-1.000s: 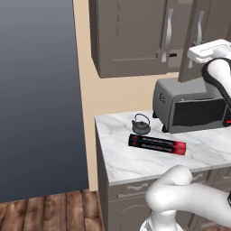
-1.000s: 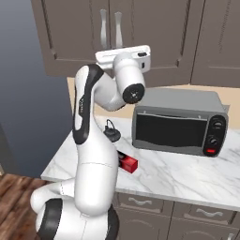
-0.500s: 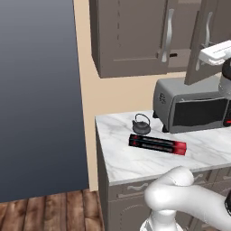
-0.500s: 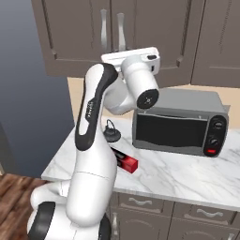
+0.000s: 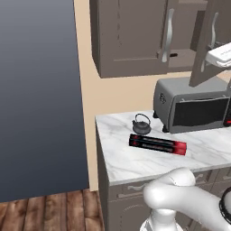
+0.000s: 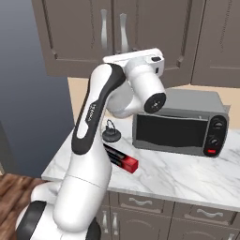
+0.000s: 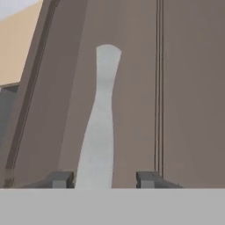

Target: Pick the pan from the cabinet and place it on the stove. Then turn on the stove burner for the pan.

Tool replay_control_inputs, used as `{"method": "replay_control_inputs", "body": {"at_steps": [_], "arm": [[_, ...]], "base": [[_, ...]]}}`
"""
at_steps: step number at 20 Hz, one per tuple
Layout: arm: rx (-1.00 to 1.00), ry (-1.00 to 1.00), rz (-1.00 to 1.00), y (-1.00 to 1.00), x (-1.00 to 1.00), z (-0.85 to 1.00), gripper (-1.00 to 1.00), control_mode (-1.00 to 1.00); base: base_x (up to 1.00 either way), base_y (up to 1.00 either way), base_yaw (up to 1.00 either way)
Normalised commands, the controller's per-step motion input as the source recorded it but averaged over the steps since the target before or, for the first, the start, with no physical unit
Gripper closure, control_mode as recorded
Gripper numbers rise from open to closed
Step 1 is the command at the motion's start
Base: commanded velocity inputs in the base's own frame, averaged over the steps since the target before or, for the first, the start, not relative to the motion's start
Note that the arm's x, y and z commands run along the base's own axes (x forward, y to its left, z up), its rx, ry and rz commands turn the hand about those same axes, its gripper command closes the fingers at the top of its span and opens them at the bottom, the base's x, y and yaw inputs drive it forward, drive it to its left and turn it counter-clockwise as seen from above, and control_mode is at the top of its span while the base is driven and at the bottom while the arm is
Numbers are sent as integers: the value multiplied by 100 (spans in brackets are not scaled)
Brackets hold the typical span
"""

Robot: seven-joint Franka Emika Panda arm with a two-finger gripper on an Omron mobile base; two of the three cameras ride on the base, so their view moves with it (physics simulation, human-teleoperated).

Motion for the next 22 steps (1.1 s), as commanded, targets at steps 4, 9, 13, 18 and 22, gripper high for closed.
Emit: {"method": "replay_control_inputs", "body": {"at_steps": [4, 9, 13, 18, 22], "arm": [[0, -11, 0, -8, -63, 0, -100, -100], [-3, -11, -1, 9, -68, 0, -100, -100], [-18, -2, -11, 81, -51, 5, -100, -100], [-26, 0, -16, 100, -23, 1, -100, -100], [-31, 3, -22, 95, -3, 0, -100, -100]], "base": [[0, 0, 0], [0, 0, 0], [0, 0, 0], [0, 0, 0], [0, 0, 0]]}}
